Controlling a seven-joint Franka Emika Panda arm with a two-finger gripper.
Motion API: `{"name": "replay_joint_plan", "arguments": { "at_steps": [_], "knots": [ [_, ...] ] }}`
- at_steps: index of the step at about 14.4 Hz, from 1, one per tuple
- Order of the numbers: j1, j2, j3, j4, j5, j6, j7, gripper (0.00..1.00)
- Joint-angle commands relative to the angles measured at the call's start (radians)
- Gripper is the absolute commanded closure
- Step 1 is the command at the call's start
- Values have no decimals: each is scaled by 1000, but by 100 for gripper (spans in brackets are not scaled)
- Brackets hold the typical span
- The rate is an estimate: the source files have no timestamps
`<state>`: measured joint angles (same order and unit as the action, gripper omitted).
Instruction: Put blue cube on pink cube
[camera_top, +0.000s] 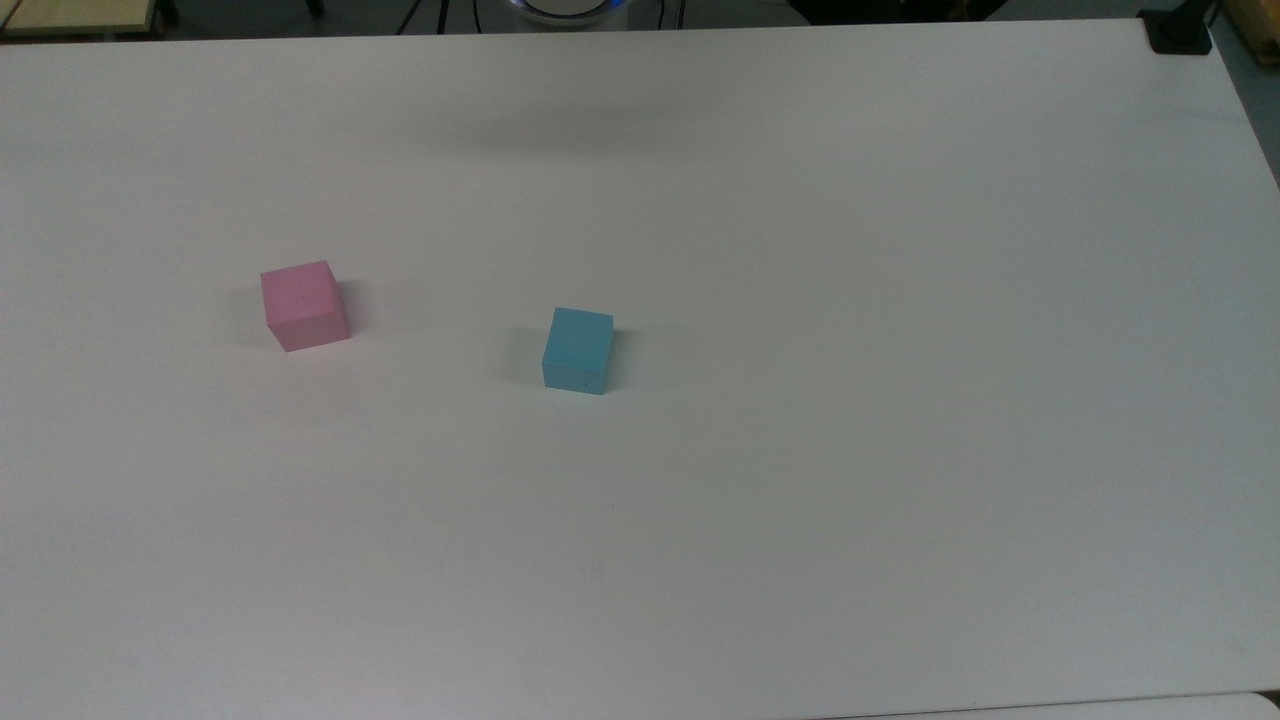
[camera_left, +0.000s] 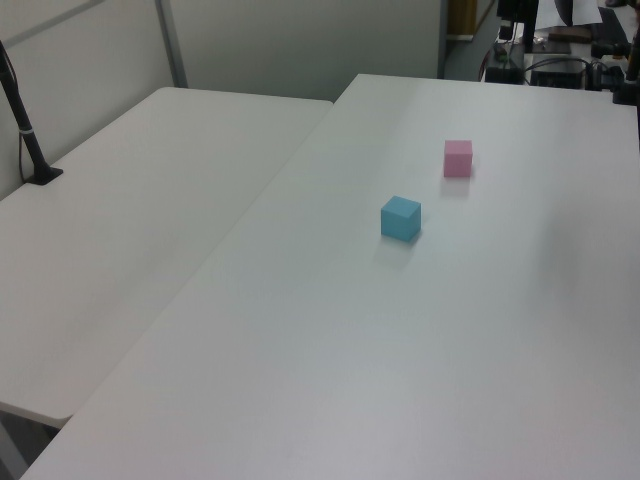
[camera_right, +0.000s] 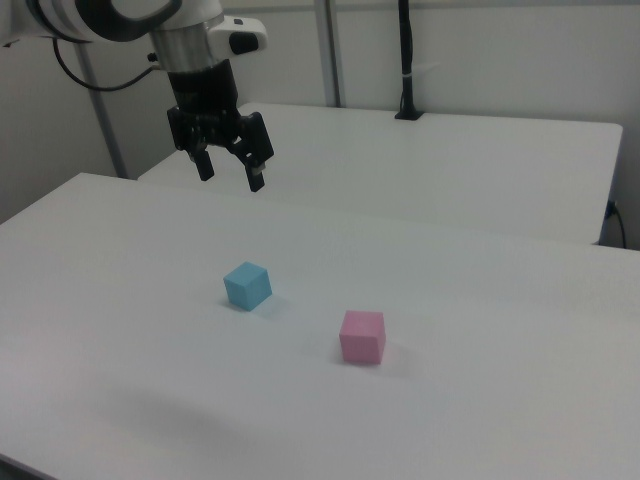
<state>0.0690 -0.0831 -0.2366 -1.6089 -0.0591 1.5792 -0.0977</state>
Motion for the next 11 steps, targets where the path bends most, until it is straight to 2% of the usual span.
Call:
{"name": "replay_joint_plan", "arguments": {
  "at_steps": [1, 11],
  "knots": [
    [9, -3, -12, 0, 22, -15, -33, 0],
    [9, 8, -13, 3, 33, -10, -30, 0]
  ]
}}
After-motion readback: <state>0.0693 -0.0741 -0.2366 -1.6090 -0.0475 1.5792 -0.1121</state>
